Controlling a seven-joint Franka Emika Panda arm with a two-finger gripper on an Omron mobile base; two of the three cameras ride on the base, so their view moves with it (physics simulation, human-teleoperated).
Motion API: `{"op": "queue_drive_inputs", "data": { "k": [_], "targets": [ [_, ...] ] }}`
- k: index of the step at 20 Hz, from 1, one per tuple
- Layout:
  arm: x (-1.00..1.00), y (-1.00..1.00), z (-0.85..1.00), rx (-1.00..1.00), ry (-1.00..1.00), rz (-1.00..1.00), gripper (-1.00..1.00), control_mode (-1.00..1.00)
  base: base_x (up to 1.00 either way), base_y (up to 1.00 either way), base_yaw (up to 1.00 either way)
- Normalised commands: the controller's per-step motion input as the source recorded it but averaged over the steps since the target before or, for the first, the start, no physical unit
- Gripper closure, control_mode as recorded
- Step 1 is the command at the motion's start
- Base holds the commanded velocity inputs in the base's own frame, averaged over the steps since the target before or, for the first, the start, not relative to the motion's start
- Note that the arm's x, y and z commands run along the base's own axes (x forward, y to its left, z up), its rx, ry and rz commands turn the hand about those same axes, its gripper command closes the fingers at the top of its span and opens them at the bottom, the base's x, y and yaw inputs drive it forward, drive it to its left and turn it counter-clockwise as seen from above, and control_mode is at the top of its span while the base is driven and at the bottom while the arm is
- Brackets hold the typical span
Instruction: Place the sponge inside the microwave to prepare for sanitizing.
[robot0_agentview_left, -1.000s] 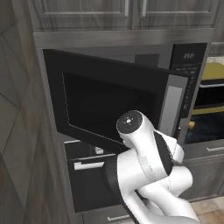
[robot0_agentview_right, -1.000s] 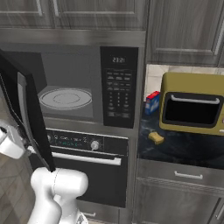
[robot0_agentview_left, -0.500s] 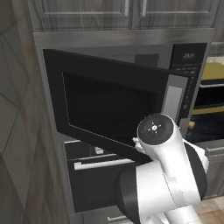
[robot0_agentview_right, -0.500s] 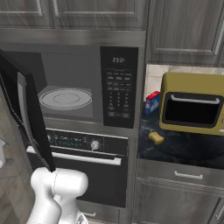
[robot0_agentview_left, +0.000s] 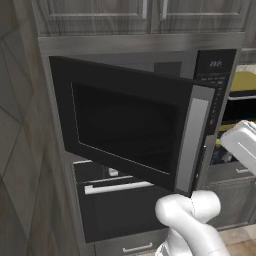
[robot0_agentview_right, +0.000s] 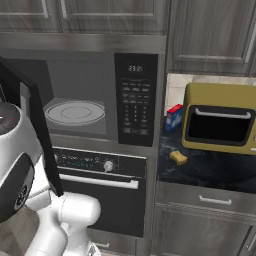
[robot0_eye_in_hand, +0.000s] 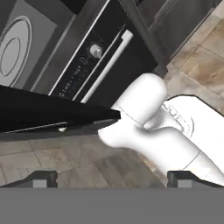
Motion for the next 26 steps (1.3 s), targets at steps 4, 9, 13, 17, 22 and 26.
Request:
{"op": "queue_drive_inputs", "data": {
  "k": [4, 9, 13, 17, 22, 26],
  "targets": [
    [0.58, -0.62, 0.0, 0.71, -0.05, 0.21, -1.0, -1.0, 0.0, 0.0, 0.0],
    [0.97, -0.51, -0.02, 0.53, 0.0, 0.11, -1.0, -1.0, 0.0, 0.0, 0.0],
    [0.73, -0.04, -0.23, 0.21, -0.02, 0.19, -1.0, -1.0, 0.0, 0.0, 0.0],
    [0.58, 0.0, -0.15, 0.09, -0.06, 0.2, -1.0, -1.0, 0.0, 0.0, 0.0],
    [0.43, 0.27, -0.09, 0.05, 0.0, 0.22, -1.0, -1.0, 0.0, 0.0, 0.0],
    [0.29, 0.59, -0.16, 0.03, 0.0, 0.27, -1.0, -1.0, 0.0, 0.0, 0.0]
  ]
}}
